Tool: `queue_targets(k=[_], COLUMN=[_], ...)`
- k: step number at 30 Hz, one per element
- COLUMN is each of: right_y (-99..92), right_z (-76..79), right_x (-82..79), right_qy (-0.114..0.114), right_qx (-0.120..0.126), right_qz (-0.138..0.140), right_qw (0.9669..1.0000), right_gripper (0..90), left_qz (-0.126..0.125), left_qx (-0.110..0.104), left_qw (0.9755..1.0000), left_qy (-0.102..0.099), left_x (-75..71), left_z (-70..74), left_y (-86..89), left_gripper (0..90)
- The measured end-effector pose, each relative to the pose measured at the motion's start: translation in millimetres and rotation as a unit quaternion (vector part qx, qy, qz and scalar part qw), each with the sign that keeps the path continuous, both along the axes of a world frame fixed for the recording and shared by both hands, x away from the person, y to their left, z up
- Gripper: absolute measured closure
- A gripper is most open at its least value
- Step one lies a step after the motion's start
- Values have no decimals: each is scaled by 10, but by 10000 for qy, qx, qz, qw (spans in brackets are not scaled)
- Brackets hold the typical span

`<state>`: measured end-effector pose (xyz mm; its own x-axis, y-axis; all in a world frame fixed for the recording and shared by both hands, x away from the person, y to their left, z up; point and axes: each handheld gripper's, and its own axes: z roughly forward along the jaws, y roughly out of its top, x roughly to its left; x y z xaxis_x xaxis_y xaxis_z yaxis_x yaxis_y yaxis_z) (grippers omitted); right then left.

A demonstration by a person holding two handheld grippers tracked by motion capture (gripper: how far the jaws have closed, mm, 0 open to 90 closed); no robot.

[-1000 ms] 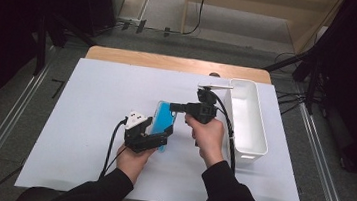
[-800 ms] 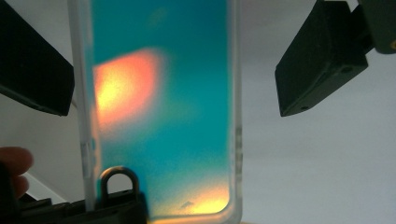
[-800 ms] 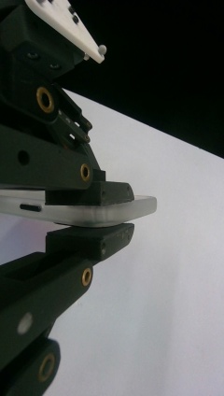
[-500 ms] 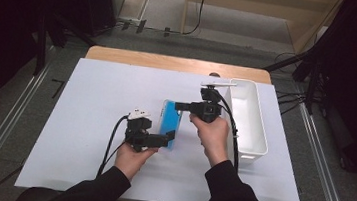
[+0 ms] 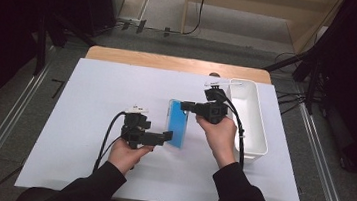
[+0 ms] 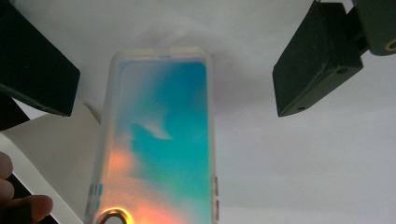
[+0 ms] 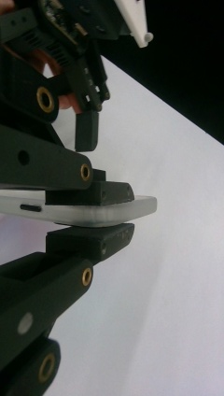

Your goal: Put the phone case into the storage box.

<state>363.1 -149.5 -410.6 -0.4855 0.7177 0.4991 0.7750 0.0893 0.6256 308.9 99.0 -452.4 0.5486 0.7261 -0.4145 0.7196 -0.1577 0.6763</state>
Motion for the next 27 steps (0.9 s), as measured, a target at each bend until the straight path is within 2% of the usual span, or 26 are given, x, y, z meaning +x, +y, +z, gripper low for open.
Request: queue_targets(k=[5,7,12,14,15,17,19,22,24,27], right_y=[-8,-3,0,-5,-6,-17,-37,-64,-82,-106], right_z=[34,46,65,70,69,58,35,11,1,-5], right_x=[-42,-65,-111,-128,-135,-143,-149,-165,-186,-209], right_qy=[-233,-360,-581,-630,-633,-683,-737,-795,-840,-867], right_qx=[-109,-170,-241,-280,-273,-301,-270,-285,-280,-223], right_qz=[204,333,509,567,576,612,646,703,765,796], right_qw=[9995,9987,9967,9960,9960,9953,9948,9939,9931,9928], right_gripper=[779,779,779,779,779,779,779,779,779,779], left_qz=[-171,-200,-310,-397,-368,-386,-424,-521,-678,-776], left_qx=[73,-9,25,104,234,306,286,237,274,318], left_qw=[9998,9997,9994,9991,9990,9988,9987,9984,9973,9965], left_qy=[90,125,174,139,13,-23,8,38,-61,-70], left_x=[30,43,86,96,94,106,118,131,129,132], left_z=[75,95,126,139,153,180,200,211,219,221], left_y=[83,115,182,203,213,229,251,285,300,304], left_gripper=[9,35,64,105,139,142,143,199,229,244])
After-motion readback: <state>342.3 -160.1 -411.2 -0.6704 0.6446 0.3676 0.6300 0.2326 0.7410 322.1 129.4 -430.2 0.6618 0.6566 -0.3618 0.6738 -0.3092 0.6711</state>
